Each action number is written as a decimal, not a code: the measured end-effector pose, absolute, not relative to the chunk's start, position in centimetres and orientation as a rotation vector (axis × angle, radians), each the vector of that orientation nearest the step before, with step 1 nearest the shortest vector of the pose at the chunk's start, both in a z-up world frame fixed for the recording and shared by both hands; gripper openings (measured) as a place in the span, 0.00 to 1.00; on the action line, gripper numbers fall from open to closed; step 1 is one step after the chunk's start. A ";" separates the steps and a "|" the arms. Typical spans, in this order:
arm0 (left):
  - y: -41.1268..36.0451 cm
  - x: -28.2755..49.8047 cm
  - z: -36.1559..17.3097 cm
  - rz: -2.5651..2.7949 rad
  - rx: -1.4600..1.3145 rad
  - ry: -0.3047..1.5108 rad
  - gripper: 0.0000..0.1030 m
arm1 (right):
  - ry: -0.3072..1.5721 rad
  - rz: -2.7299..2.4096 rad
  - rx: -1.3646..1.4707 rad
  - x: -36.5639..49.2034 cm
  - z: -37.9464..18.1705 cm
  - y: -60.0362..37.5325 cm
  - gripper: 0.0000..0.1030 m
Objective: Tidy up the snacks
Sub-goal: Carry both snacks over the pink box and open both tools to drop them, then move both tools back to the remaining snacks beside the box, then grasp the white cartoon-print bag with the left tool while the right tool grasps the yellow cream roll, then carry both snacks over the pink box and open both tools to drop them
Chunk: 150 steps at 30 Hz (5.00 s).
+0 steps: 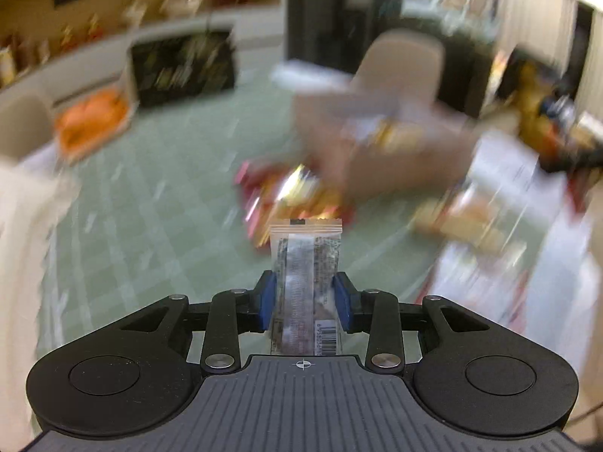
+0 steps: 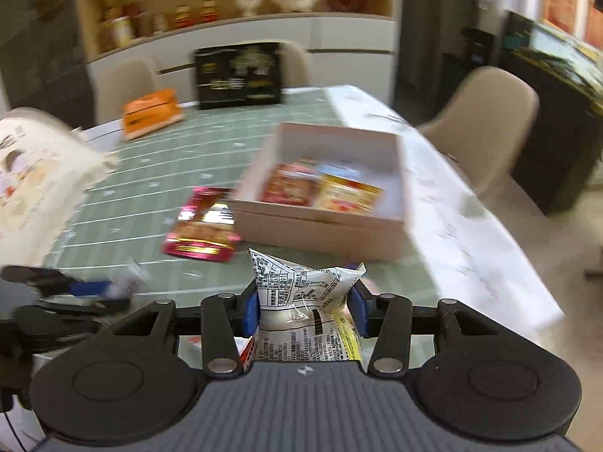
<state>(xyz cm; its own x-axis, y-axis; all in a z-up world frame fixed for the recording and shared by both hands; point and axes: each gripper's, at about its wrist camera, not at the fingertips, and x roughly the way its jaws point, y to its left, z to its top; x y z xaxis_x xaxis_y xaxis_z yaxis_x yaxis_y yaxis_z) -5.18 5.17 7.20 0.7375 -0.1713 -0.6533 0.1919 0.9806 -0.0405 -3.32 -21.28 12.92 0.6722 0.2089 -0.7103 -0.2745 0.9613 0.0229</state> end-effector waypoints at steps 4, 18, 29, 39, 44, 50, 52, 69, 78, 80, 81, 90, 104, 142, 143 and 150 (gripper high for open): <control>2.6 1.2 13.1 -0.306 -0.073 0.608 0.38 | 0.791 0.203 -0.049 -2.5 13.0 -25.2 0.45; 4.0 9.4 10.7 -0.204 -0.217 0.755 0.42 | 0.716 0.335 0.081 9.9 15.6 -23.3 0.53; 7.2 5.0 6.4 -0.182 -0.285 0.905 0.42 | 0.863 0.355 0.033 11.0 11.8 -19.6 0.73; -2.4 -2.7 4.7 -0.457 -0.131 1.054 0.42 | 1.006 0.175 0.010 -0.4 7.5 -23.4 0.73; -0.7 -3.4 3.4 -0.415 -0.179 1.109 0.42 | 1.029 0.183 -0.035 -2.3 5.5 -22.1 0.43; 2.5 -4.3 4.1 -0.289 -0.187 1.066 0.42 | 1.069 0.353 0.059 -2.7 4.9 -17.3 0.41; 3.1 -4.3 4.4 -0.261 -0.173 1.056 0.42 | 1.055 0.403 0.022 -3.3 5.2 -15.2 0.41; -4.6 -5.7 4.6 -0.342 0.218 0.910 0.45 | 1.003 0.281 -0.041 -1.8 4.7 -16.2 0.27; -2.0 -6.3 2.7 -0.245 0.364 0.876 0.45 | 1.022 0.231 0.004 -3.7 3.9 -17.9 0.37; -1.8 -6.2 2.8 -0.285 0.342 0.884 0.62 | 1.017 0.236 0.001 -4.1 3.6 -17.8 0.45; -1.9 -6.0 2.8 -0.316 0.332 0.892 0.68 | 1.015 0.241 -0.003 -4.3 3.6 -17.6 0.47; 1.7 -4.6 3.3 -0.205 0.106 0.947 0.70 | 1.005 0.257 -0.068 -4.3 3.4 -16.6 0.61; 1.7 -2.3 2.4 -0.190 0.026 1.023 0.79 | 1.012 0.296 -0.110 -3.0 4.1 -15.0 0.27; 1.9 13.9 11.1 -0.399 -0.433 0.680 0.73 | 0.862 0.230 0.049 -2.4 13.5 -23.2 0.27; 2.6 13.5 10.9 -0.376 -0.445 0.678 0.73 | 0.864 0.233 0.064 -1.7 13.8 -23.6 0.27; 6.0 10.4 8.1 -0.208 -0.440 0.781 0.73 | 0.778 0.372 0.154 9.7 18.0 -23.1 0.42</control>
